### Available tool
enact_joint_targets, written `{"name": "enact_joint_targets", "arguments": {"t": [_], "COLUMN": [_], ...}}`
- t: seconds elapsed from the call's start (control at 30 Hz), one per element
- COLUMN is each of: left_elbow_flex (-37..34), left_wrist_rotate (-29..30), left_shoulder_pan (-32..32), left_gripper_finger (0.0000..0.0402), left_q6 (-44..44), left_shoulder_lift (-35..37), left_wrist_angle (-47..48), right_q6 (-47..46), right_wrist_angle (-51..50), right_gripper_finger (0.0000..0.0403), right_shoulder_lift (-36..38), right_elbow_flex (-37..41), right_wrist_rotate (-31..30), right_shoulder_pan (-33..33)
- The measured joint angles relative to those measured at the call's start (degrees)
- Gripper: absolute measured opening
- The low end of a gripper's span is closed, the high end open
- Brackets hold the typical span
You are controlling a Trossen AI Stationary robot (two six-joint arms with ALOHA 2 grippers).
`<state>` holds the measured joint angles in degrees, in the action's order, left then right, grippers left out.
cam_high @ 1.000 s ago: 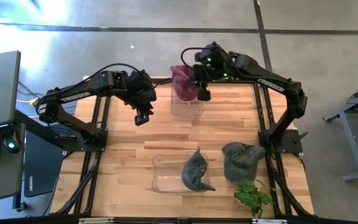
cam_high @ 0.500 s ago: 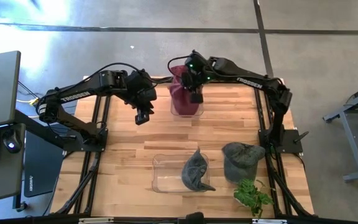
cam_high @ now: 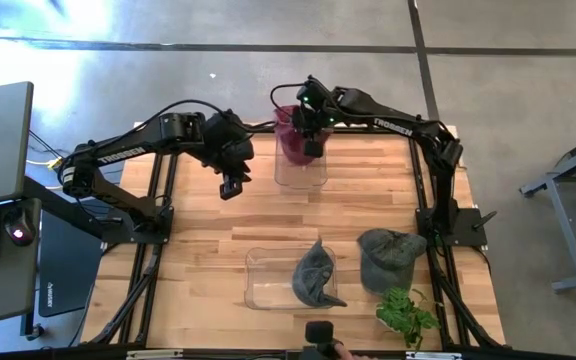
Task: Pick & Place hat
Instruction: Put the red cap into the top transparent bin
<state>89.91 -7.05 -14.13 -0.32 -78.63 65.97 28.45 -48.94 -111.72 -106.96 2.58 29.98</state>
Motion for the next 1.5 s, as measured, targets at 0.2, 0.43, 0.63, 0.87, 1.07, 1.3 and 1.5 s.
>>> {"name": "enact_joint_targets", "arguments": {"t": [0.2,0.43,0.63,0.87,1.07,1.3,1.5], "left_elbow_flex": [0.0,0.0,0.0,-0.1,0.1,0.1,0.0], "left_wrist_rotate": [-0.1,-0.2,0.2,-7.3,-5.6,-2.3,6.7], "left_shoulder_pan": [0.0,-0.1,-1.3,-12.0,-19.1,-22.0,-21.4], "left_gripper_finger": [0.0121,0.0121,0.0111,0.0025,0.0014,0.0002,0.0003], "left_q6": [0.0,-5.6,-8.2,-9.0,-8.9,-7.5,-6.1], "left_shoulder_lift": [-0.1,-4.5,-9.8,-15.7,-17.6,-23.7,-24.6], "left_wrist_angle": [-4.3,-10.7,-12.3,-19.3,-27.6,-32.1,-32.1], "right_q6": [-2.8,-16.8,-15.1,-11.9,-21.8,-30.6,-32.6], "right_wrist_angle": [5.3,0.0,-11.0,-8.6,8.6,23.3,21.3], "right_gripper_finger": [0.0109,0.0154,0.0145,0.0085,0.0031,0.0007,0.002], "right_shoulder_lift": [0.4,6.9,11.5,10.7,10.6,11.0,13.7], "right_elbow_flex": [0.0,0.0,0.0,8.0,22.3,29.6,29.7], "right_wrist_rotate": [-3.3,-2.0,16.8,21.0,15.3,5.1,3.6], "right_shoulder_pan": [0.6,1.2,1.3,5.8,10.0,10.6,10.1]}}
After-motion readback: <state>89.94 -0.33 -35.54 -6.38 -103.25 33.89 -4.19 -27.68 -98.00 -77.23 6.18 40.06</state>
